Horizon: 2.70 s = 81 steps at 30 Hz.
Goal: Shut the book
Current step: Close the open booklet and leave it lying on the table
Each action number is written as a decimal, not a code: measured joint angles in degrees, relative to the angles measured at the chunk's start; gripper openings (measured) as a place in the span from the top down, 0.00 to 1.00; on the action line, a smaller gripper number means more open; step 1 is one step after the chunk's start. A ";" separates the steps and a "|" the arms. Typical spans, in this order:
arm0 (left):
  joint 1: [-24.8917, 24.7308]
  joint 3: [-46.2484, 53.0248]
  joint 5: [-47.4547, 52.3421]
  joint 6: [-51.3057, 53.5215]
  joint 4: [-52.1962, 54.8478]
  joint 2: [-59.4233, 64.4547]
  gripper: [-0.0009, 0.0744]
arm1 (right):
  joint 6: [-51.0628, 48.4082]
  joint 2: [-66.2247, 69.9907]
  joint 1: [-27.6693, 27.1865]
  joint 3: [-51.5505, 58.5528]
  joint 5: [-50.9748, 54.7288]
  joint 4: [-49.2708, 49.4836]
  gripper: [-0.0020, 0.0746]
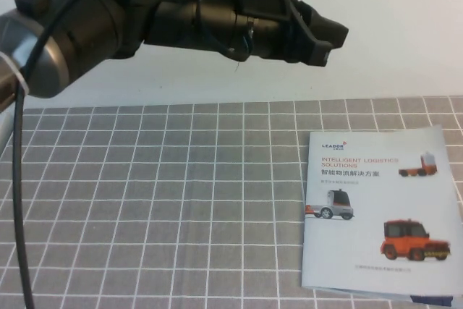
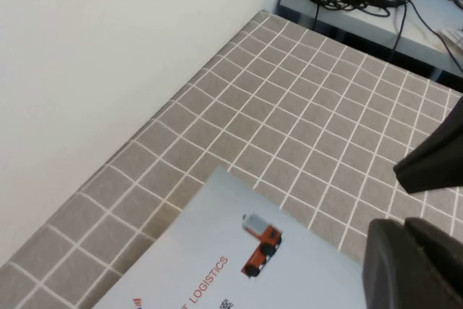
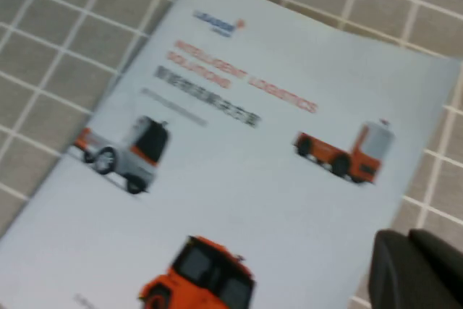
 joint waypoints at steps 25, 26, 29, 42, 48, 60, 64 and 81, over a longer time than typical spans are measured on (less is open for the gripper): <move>0.00 2.23 5.31 -27.89 51.63 -29.32 0.99 | -0.40 26.32 7.11 -0.35 1.27 -8.87 0.98; 0.00 3.67 4.93 -28.78 52.91 -30.99 0.99 | -0.20 25.50 7.11 -0.35 1.40 -9.17 0.98; 0.00 9.79 3.28 -31.80 56.69 -35.89 0.99 | 0.04 20.26 7.11 -0.35 2.06 -9.67 0.98; 0.28 52.10 -17.05 -49.67 73.38 -62.12 0.99 | 3.38 -13.99 7.15 3.26 5.09 -12.23 0.98; 0.28 71.55 -31.20 -56.43 73.72 -72.08 0.99 | 5.26 -30.49 7.15 14.69 4.13 -12.31 0.98; 0.28 87.57 -51.64 -58.87 73.84 -75.24 0.99 | 3.77 -57.59 7.15 35.57 2.69 -3.90 0.98; 0.28 87.67 -52.90 -58.87 73.84 -75.28 0.99 | 3.77 -61.33 7.15 37.17 3.52 -1.84 0.98; 0.28 87.80 -52.90 -58.87 74.07 -75.28 0.99 | 3.65 -62.08 7.15 37.33 4.00 0.79 0.98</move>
